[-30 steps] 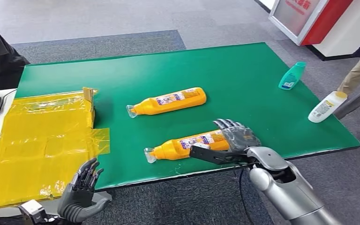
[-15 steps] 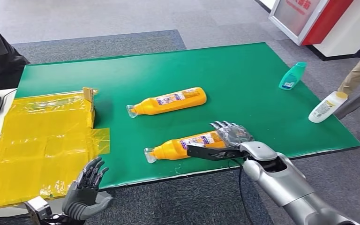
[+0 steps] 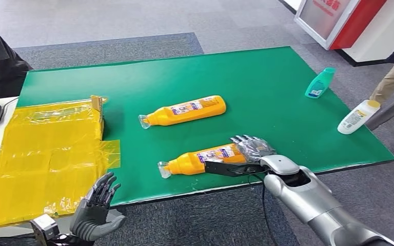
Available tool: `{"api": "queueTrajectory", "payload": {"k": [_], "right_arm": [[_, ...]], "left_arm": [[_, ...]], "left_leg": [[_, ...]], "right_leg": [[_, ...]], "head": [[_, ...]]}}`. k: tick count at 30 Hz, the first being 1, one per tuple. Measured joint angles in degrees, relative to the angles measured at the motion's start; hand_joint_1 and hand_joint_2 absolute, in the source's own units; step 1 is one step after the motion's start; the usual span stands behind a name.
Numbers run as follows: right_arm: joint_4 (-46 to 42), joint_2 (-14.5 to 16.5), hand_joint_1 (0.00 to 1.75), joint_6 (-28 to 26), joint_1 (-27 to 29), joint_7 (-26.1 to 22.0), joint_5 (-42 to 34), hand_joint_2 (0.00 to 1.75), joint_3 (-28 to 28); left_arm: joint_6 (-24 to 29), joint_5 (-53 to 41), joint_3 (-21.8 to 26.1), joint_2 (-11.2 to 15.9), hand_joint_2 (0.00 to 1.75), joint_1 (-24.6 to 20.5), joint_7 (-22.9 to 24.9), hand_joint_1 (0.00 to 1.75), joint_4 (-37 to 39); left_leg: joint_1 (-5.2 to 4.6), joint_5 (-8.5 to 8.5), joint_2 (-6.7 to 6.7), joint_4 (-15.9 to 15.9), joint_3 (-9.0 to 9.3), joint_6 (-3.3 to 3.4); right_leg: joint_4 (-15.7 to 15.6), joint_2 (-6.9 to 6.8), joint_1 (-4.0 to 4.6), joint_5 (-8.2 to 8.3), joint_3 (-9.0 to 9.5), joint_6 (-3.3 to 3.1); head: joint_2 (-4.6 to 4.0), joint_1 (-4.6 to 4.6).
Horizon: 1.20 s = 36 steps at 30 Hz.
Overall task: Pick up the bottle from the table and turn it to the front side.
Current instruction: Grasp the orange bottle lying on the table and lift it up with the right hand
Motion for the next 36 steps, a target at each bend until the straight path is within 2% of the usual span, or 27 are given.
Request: {"api": "queueTrajectory", "payload": {"k": [3,4,7,8,10,13,28,36], "right_arm": [[0.35,0.0,0.03,-0.09,-0.19,-0.06,0.14,1.75,0.21],[0.73,0.0,0.26,-0.21,-0.39,-0.14,0.32,1.75,0.47],[1.77,0.01,1.36,-0.66,-1.03,-0.43,0.81,1.75,1.23],[1.92,0.02,1.55,-0.75,-1.15,-0.51,0.87,1.75,1.35],[2.18,0.02,1.67,-0.97,-1.32,-0.64,0.96,1.75,1.58],[2.38,0.02,1.75,-1.34,-1.52,-0.71,1.03,1.75,1.84],[2.14,-0.23,1.75,-1.87,-1.39,-1.98,0.16,1.75,2.12],[-5.54,-1.55,1.75,-4.86,5.27,-3.38,-2.84,1.75,0.91]], "left_arm": [[0.1,0.05,-0.15,0.04,1.75,-0.02,0.0,0.0,0.07],[0.21,0.11,-0.31,0.09,1.75,-0.04,0.0,0.0,0.14],[0.44,0.29,-0.74,0.23,1.75,-0.06,0.0,0.0,0.35],[0.48,0.31,-0.8,0.26,1.75,-0.07,0.0,0.0,0.4],[0.56,0.33,-0.88,0.28,1.75,-0.07,0.0,0.0,0.49],[0.69,0.34,-0.9,0.31,1.75,-0.07,0.0,0.0,0.57],[1.45,0.9,-0.87,0.55,1.75,0.05,0.0,0.0,0.6],[1.8,1.49,-0.44,0.78,1.75,2.03,0.0,0.0,-0.15]], "left_leg": [[0.0,0.0,0.0,0.0,0.0,0.0],[0.0,0.0,0.0,0.0,0.0,0.0],[0.0,0.0,0.0,0.0,0.0,0.0],[0.0,0.0,0.0,0.0,0.0,0.0],[0.0,0.0,0.0,0.0,0.0,0.0],[0.0,0.0,0.0,0.0,0.0,0.0],[0.0,0.0,0.0,0.0,0.04,0.0],[0.0,-0.02,-0.02,0.0,-0.02,0.0]], "right_leg": [[0.0,0.0,0.0,0.0,0.0,0.0],[0.0,0.0,0.0,0.0,0.0,0.0],[0.0,0.0,0.0,0.0,0.0,0.0],[0.0,0.0,0.0,0.0,0.0,0.0],[0.0,0.0,0.0,0.0,0.0,0.0],[0.0,0.0,0.0,0.0,0.0,0.0],[0.0,0.0,0.0,0.0,0.0,0.0],[0.0,0.0,0.0,-0.02,-0.04,0.0]], "head": [[0.0,0.0],[0.0,0.0],[0.0,0.0],[0.0,0.01],[0.0,0.01],[0.0,0.0],[0.0,0.0],[0.0,0.01]]}}
